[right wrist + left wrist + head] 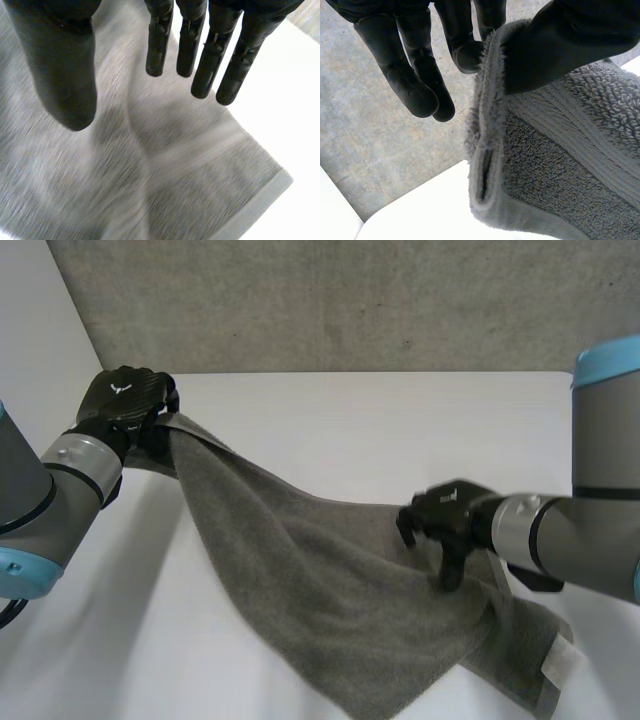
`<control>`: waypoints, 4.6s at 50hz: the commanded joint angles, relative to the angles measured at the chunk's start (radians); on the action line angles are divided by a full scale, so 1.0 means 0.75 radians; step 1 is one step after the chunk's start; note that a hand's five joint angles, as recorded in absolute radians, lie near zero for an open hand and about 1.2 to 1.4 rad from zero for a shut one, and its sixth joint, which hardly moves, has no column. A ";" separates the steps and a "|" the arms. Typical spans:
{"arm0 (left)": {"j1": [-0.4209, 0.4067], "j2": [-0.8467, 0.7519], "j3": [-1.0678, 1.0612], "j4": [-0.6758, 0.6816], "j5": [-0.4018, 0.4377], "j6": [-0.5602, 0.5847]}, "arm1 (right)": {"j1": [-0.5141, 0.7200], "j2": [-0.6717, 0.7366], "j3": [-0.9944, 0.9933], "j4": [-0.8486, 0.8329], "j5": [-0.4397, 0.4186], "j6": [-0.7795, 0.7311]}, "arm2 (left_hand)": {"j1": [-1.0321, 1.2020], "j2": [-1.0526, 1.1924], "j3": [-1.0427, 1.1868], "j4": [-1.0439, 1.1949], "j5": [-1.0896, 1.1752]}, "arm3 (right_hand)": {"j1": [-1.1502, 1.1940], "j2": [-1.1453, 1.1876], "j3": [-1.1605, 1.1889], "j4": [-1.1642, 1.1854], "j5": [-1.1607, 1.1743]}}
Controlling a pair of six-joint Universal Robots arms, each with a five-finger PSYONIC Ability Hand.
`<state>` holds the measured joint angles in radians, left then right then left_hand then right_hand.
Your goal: Fold the towel.
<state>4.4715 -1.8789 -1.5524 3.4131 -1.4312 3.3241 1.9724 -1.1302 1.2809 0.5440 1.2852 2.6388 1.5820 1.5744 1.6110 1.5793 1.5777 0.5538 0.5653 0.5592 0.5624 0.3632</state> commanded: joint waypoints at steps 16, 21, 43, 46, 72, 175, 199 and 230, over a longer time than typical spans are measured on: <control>0.000 0.000 0.000 0.000 0.002 0.000 | -0.041 0.374 -0.432 -0.151 0.182 0.092 | -0.248 -0.237 -0.286 -0.244 -0.475 | -0.179 -0.194 -0.186 -0.190 -0.157; -0.002 0.000 0.000 0.000 0.002 0.000 | -0.069 0.472 -0.501 -0.212 0.246 0.085 | -0.248 -0.237 -0.286 -0.244 -0.475 | -0.058 -0.073 -0.065 -0.069 -0.036; -0.010 -0.019 0.000 0.000 0.002 0.002 | -0.175 0.588 -0.491 -0.263 0.154 0.075 | -0.248 -0.237 -0.286 -0.244 -0.475 | -0.030 -0.045 -0.037 -0.042 -0.009; -0.012 -0.019 0.000 0.000 0.002 0.004 | -0.182 0.599 -0.493 -0.271 0.154 0.075 | -0.248 -0.237 -0.286 -0.244 -0.475 | -0.030 -0.045 -0.037 -0.042 -0.009; -0.012 -0.019 -0.002 0.000 0.000 0.004 | -0.194 0.650 -0.479 -0.306 0.150 0.081 | -0.248 -0.237 -0.286 -0.244 -0.475 | 0.146 0.131 0.139 0.135 0.167; -0.012 -0.017 -0.018 0.004 0.002 0.004 | -0.231 0.554 -0.336 -0.400 0.101 0.100 | -0.248 -0.237 -0.286 -0.244 -0.475 | 0.005 -0.010 -0.002 -0.006 0.027; -0.012 -0.017 -0.018 0.004 0.002 0.004 | -0.223 0.554 -0.325 -0.398 0.096 0.100 | -0.248 -0.237 -0.286 -0.244 -0.475 | 0.134 0.119 0.127 0.123 0.156; -0.012 -0.017 -0.018 0.004 0.002 0.004 | -0.231 0.539 -0.311 -0.394 0.088 0.098 | -0.248 -0.237 -0.286 -0.244 -0.475 | 0.283 0.268 0.276 0.272 0.304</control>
<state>4.4623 -1.8914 -1.5662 3.4162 -1.4297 3.3272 1.7994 -0.7244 1.0467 0.2455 1.3572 2.7120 1.5820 1.5744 1.6109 1.5793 1.5777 0.7495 0.7442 0.7494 0.7486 0.5725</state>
